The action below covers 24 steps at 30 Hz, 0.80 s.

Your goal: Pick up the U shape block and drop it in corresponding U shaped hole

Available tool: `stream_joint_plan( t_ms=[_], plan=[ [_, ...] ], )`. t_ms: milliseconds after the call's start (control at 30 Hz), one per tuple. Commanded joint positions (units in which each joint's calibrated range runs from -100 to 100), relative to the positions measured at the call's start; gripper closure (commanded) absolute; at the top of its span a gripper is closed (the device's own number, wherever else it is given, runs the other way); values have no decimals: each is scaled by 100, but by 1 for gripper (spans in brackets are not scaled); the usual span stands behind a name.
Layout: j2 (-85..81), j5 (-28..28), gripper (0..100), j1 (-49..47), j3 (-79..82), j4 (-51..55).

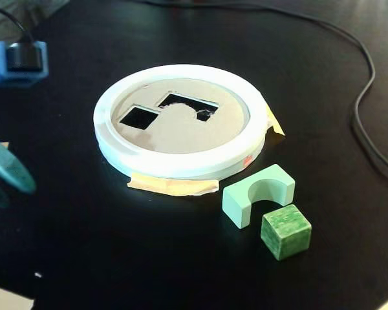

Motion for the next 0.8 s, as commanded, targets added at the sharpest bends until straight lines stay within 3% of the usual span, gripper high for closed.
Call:
stream_joint_plan(
  t_ms=[0,333,767],
  plan=[
    [-71,-44,0,-100,-514,-549],
    [1183,-542,0,-687,-1999,-669],
    [7264,-1656,0,-2335,-7217,-1141]
  ],
)
